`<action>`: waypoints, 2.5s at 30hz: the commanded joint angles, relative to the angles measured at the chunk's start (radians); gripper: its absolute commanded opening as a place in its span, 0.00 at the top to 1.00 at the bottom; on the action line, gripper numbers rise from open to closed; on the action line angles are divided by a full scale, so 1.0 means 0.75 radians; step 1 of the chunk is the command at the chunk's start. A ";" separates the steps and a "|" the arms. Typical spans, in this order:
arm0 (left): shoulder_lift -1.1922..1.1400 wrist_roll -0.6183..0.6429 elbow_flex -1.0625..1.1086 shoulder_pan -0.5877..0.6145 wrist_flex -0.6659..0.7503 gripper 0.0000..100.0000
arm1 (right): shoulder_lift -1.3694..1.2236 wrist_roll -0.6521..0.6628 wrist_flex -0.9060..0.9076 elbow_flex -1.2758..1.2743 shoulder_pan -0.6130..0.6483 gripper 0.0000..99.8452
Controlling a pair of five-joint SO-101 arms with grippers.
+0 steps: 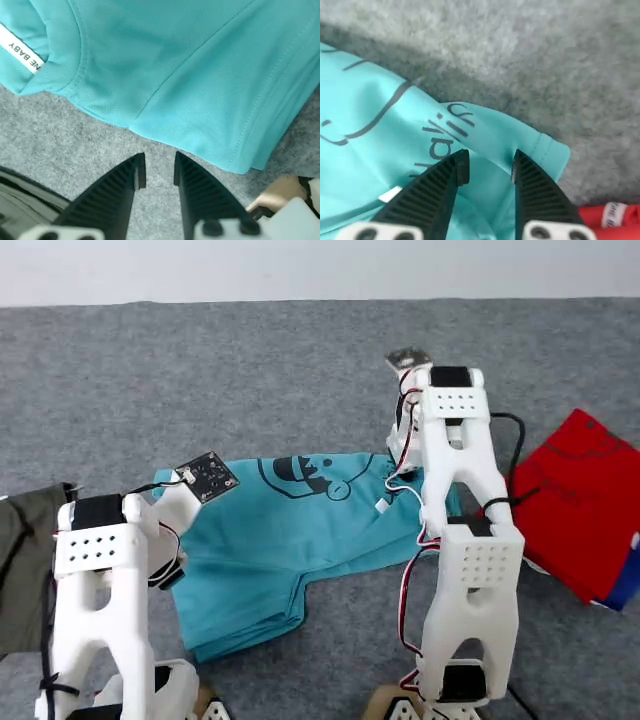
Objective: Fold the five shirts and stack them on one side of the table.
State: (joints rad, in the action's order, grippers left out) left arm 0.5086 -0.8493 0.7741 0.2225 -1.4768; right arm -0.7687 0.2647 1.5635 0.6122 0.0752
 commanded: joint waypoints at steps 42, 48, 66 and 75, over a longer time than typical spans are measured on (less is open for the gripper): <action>0.033 0.004 -0.009 0.008 0.020 0.90 | -0.453 0.100 0.314 1.340 0.050 0.79; 0.033 0.004 -0.011 0.010 0.020 0.90 | -0.253 0.098 0.314 0.933 0.066 0.92; 0.033 0.004 -0.011 0.006 0.020 0.90 | 0.093 0.325 0.300 -0.012 -0.249 0.97; 0.033 0.004 -0.009 0.006 0.051 0.90 | 0.175 0.315 0.208 0.086 -0.165 0.93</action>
State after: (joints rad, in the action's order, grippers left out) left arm 0.5086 -0.8493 0.7741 0.2225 -1.4538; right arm -0.7089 0.4948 1.7400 0.6107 -0.0844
